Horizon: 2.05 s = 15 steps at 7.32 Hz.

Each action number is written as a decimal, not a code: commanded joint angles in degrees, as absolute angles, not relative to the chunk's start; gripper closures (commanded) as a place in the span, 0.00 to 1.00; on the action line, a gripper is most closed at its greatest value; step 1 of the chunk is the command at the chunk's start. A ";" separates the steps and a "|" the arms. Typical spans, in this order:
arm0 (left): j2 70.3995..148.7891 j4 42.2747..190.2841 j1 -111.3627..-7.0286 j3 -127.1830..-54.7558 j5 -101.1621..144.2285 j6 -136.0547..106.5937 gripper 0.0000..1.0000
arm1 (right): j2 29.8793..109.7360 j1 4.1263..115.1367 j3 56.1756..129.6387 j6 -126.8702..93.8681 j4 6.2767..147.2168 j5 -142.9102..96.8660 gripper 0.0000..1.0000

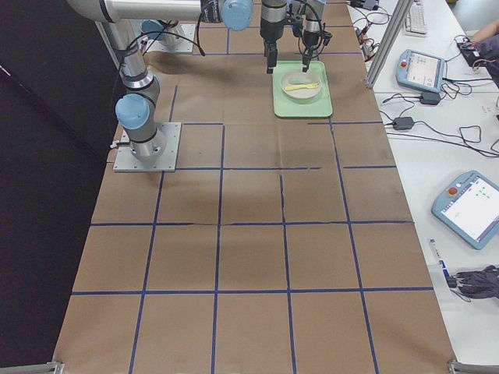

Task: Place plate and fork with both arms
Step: 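Raise the left gripper away from the tray while the right gripper moves toward the plate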

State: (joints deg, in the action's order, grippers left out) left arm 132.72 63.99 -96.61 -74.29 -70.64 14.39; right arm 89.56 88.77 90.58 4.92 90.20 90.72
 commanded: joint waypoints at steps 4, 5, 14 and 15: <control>118.60 78.81 -102.53 -73.92 -83.85 -3.12 0.00 | 89.56 88.77 90.61 4.92 90.26 90.70 0.00; 115.26 83.80 -104.48 -73.92 -87.94 -5.08 0.00 | 89.56 88.77 90.62 4.92 90.26 90.79 0.00; 80.51 97.12 -90.53 -99.04 -88.24 1.85 0.00 | 85.89 89.38 89.74 1.43 95.87 89.82 0.00; 82.16 96.77 -90.61 -97.75 -88.16 1.76 0.00 | 83.96 90.86 88.78 -0.68 97.45 89.65 0.00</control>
